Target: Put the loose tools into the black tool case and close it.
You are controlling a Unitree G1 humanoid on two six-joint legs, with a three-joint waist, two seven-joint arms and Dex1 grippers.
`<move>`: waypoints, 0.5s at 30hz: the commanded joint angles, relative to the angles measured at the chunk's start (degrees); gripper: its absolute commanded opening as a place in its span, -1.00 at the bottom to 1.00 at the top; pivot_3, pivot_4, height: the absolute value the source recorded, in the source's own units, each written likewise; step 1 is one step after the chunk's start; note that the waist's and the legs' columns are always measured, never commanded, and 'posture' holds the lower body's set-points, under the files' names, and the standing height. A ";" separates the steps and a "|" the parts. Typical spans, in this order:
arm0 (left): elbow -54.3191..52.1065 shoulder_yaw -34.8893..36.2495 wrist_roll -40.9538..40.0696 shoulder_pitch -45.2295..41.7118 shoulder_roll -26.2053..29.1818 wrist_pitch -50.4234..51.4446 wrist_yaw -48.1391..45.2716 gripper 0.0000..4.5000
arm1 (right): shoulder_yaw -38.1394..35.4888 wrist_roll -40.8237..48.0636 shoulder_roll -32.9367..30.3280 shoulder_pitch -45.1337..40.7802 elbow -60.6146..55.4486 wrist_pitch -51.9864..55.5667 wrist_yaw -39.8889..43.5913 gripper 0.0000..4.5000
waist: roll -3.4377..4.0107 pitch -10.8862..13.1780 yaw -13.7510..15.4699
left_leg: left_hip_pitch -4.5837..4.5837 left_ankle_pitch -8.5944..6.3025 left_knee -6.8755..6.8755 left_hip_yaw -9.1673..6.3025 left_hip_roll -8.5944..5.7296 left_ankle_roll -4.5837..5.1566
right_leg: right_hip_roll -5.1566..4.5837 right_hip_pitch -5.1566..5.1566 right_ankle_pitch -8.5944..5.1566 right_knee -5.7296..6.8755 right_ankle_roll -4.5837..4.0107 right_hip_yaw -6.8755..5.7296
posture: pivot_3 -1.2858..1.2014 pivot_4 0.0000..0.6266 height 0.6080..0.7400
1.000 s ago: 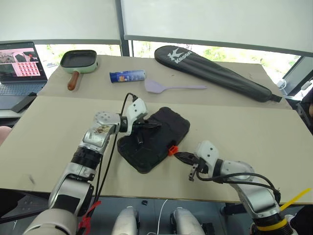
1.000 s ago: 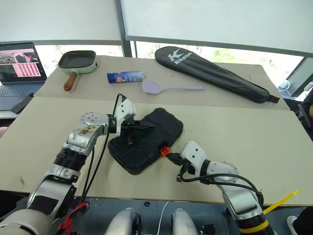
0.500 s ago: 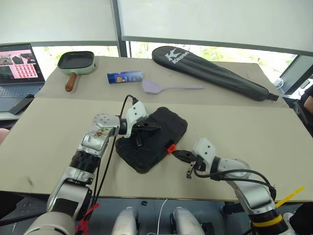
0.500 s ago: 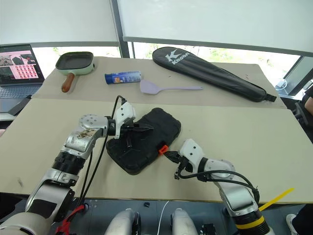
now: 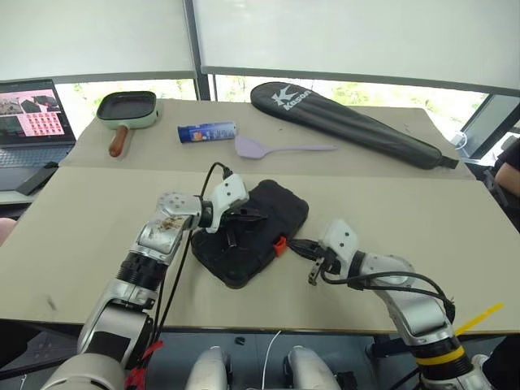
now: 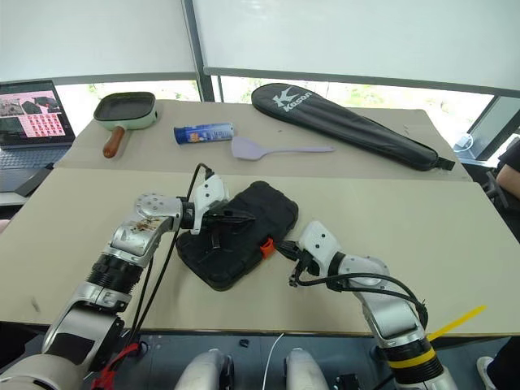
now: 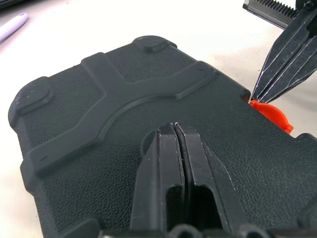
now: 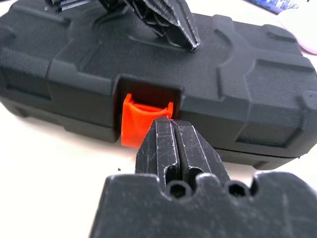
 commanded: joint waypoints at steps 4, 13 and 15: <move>2.86 -4.24 2.49 3.20 -0.06 2.73 -0.49 -0.96 | 0.29 0.67 -0.38 1.05 -2.76 1.81 0.55 -0.99 | 0.02 -0.01 0.15 | -0.03 0.00 0.00 0.00 -0.02 0.00 | -0.03 -0.01 0.00 -0.05 0.01 0.00 | 0.03 -0.52 1.00; 3.36 -5.74 3.88 2.87 0.49 5.90 -0.24 -0.96 | 1.54 -0.75 2.33 -2.47 2.77 -0.93 -0.02 -0.99 | 0.03 -0.02 0.18 | -0.03 0.00 -0.01 -0.02 0.00 0.00 | -0.01 0.04 -0.01 -0.19 0.02 -0.01 | 0.03 -0.52 1.00; 3.58 -6.44 4.34 2.91 0.75 6.71 -0.43 -0.96 | 1.53 -0.87 2.53 -3.33 3.64 -1.66 0.39 -0.99 | 0.03 -0.02 0.18 | -0.03 0.00 -0.03 -0.02 0.02 0.00 | 0.00 0.06 -0.02 -0.28 0.04 -0.02 | 0.03 -0.52 1.00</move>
